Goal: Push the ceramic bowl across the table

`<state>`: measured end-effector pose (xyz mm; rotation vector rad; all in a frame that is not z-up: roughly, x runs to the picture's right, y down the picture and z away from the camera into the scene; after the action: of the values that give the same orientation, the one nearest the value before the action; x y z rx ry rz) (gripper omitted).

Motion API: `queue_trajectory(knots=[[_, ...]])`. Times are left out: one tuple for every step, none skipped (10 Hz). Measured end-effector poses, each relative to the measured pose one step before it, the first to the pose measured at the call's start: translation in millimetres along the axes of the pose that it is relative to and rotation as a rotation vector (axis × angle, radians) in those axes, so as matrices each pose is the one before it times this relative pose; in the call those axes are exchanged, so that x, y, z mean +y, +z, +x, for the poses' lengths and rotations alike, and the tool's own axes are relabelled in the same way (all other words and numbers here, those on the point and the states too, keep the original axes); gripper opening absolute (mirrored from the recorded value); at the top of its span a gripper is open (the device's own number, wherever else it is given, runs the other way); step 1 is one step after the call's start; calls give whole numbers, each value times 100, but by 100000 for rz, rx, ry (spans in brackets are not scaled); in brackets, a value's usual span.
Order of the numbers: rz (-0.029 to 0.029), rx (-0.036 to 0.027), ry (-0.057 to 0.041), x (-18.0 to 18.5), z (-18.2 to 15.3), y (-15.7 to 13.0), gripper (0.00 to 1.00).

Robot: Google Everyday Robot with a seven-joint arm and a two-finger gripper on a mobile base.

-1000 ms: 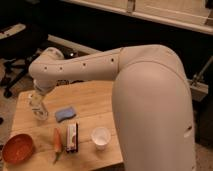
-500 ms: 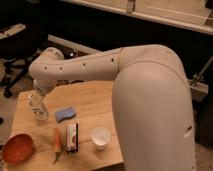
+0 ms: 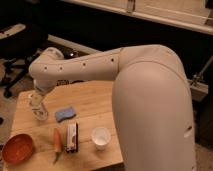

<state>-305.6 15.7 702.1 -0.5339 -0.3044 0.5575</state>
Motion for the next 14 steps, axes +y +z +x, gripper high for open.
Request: queue_trajectory(knots=[[7,1,25,-4,2,-2,80],[-5,5,-6,4,1,4,80],[5,-1,-2,-2,0,-1,80],[39,-111,-109,-8,-31,-3,80],[95,-602,-701,14,-162,-24,80],[-471,-2553,-4346,730,-866,-195,80],[-1720,-2083,-5129,1558,-987,-1,80],[-3005,-1428,-7067,2507,-856,225,80],[-3749,-87,-5987,2535,-236,266,80],[-5200,1321,-5828,3017,216,349,80],[-3586,1250,-3704,2025,-14,237,80],[-4713,2212,-5182,2749,-56,303,74],[-2366,1858,-2994,1413,104,284,67],[-3220,2697,-4043,1867,140,490,57]])
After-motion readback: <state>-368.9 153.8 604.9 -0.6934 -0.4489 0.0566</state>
